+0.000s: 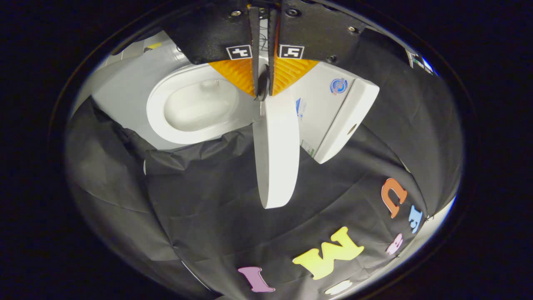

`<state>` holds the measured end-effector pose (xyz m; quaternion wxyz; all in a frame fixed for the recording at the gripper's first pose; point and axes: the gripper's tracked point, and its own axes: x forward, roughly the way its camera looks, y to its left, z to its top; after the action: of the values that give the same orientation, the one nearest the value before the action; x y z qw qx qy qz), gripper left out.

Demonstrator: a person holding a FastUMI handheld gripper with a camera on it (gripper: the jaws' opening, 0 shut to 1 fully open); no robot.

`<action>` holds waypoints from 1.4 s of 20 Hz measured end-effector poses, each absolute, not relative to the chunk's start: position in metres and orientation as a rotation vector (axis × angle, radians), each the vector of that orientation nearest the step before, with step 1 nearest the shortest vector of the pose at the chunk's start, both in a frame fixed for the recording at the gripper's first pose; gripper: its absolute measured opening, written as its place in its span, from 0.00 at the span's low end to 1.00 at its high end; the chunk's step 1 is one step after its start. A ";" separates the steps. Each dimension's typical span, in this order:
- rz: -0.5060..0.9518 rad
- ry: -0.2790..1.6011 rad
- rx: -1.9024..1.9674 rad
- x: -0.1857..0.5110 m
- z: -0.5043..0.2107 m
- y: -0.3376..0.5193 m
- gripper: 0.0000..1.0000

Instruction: Open the toilet lid.

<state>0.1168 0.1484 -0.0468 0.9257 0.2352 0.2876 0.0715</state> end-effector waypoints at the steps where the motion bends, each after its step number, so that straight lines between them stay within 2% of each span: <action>1: 0.146 0.590 0.471 0.118 -0.046 0.151 0.11; 28: 0.139 0.579 0.259 0.118 -0.026 0.222 0.11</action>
<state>0.1182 0.2224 -0.0262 0.9477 0.1274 0.2847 0.0681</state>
